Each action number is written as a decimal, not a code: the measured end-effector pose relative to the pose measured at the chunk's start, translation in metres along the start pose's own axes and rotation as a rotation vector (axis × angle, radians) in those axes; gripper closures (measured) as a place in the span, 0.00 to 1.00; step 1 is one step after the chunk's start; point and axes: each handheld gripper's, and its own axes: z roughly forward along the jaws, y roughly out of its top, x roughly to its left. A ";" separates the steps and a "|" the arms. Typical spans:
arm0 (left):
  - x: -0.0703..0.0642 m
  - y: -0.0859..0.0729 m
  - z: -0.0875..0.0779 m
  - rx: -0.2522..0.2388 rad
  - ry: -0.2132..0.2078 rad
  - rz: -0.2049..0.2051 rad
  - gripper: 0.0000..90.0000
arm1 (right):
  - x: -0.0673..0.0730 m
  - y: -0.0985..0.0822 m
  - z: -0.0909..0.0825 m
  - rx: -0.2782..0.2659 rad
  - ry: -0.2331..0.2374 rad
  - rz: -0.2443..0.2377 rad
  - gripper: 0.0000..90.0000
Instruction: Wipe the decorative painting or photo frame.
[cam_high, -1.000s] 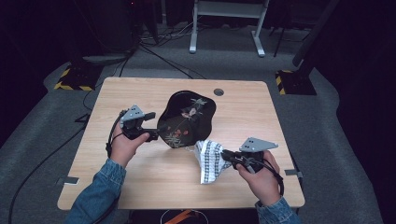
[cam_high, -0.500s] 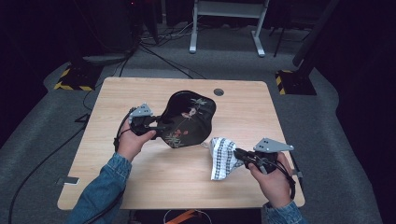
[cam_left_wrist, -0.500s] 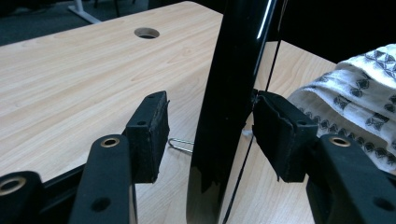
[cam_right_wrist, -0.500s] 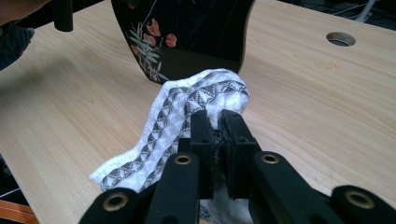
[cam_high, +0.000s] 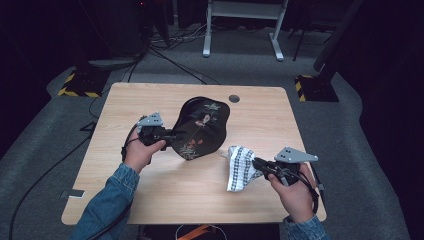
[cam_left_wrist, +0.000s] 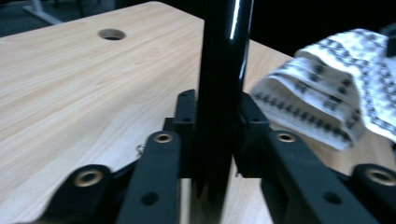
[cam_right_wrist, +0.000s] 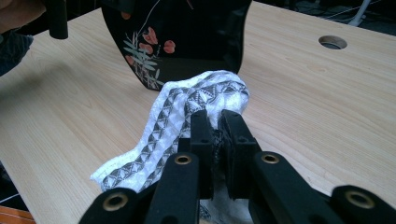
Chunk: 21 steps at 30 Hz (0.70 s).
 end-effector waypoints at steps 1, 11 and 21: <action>0.000 0.000 0.000 0.000 0.000 0.000 0.89 | 0.000 0.000 0.000 0.000 0.000 0.000 0.94; -0.003 -0.002 -0.003 0.010 0.002 0.016 0.89 | -0.004 0.003 -0.002 -0.014 -0.004 0.011 0.94; -0.012 -0.007 -0.013 0.022 -0.009 0.020 0.89 | -0.007 0.021 0.005 -0.037 -0.009 -0.002 0.94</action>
